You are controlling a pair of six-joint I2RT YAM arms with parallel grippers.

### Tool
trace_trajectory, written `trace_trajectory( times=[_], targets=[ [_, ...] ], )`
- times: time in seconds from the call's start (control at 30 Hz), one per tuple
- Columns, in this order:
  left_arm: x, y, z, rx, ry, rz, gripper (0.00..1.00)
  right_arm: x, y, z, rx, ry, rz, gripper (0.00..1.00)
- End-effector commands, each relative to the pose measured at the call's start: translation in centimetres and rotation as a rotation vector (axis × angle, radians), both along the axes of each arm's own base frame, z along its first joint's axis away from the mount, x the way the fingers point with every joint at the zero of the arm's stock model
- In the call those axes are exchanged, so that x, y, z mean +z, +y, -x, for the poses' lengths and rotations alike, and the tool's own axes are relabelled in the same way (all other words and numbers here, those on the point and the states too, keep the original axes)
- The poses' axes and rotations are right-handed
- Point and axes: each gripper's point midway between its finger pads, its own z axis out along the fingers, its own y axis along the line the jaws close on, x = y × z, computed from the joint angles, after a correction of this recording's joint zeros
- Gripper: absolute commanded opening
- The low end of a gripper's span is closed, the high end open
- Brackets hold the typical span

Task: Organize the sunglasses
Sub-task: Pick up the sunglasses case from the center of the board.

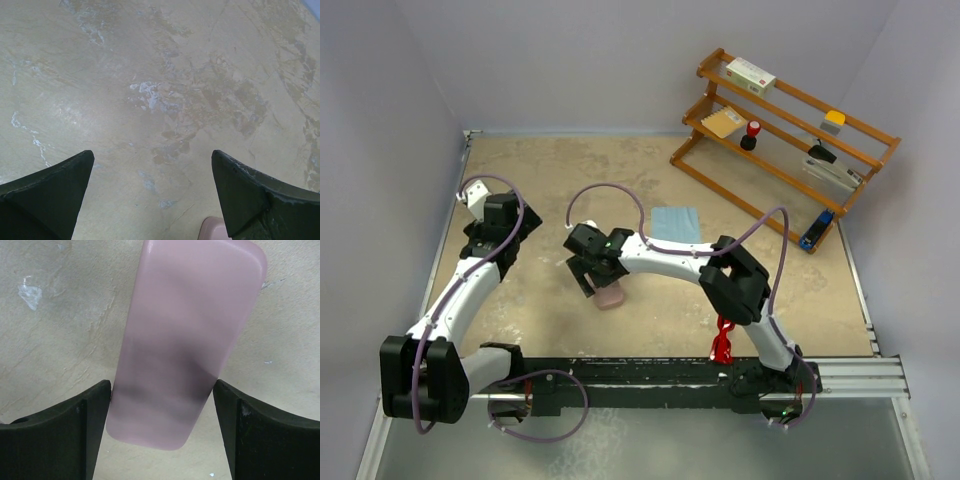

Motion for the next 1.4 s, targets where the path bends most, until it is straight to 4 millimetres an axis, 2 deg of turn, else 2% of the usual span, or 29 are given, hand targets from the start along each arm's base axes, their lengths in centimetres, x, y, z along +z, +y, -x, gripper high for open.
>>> trace_trajectory(
  times=[0.0,0.63,0.73,0.83,0.9,0.93,0.97,1.0,1.2,1.3,1.37],
  targets=[
    [1.0,0.2,-0.1,0.013,-0.041,0.014,0.99,-0.2,0.7,0.1,-0.014,0.02,-0.014,0.85],
    [1.1,0.2,-0.2,0.014,-0.044,0.013,0.99,-2.1,1.1,1.2,0.029,0.125,0.049,0.83],
    [1.1,0.3,-0.1,0.015,-0.043,0.012,0.99,-2.3,1.1,1.5,0.037,0.14,0.052,0.72],
    [1.1,0.3,-0.1,0.017,-0.043,0.009,0.99,-2.4,0.9,1.7,0.033,0.149,0.054,0.54],
    [1.1,0.4,-0.1,0.02,-0.043,0.009,0.99,-2.4,0.6,1.9,0.029,0.15,0.056,0.37],
    [1.1,0.4,-0.1,0.021,-0.044,0.008,0.99,-2.3,0.6,1.9,0.026,0.148,0.054,0.26],
    [1.2,0.4,-0.1,0.021,-0.045,0.008,0.99,-2.2,0.5,1.9,0.024,0.145,0.052,0.1],
    [1.1,0.4,-0.1,0.022,-0.044,0.009,0.98,-2.1,0.3,1.9,0.02,0.14,0.051,0.0],
    [0.8,1.4,0.4,0.082,-0.025,-0.012,0.97,0.2,-0.3,1.6,0.008,0.078,0.002,0.0],
    [1.0,1.7,0.5,0.1,-0.022,-0.023,1.0,2.5,-0.8,1.5,0.014,0.035,-0.046,0.0],
    [0.9,1.6,0.5,0.092,-0.013,-0.022,0.99,4.8,-1.1,1.3,0.025,-0.004,-0.094,0.0]
  ],
)
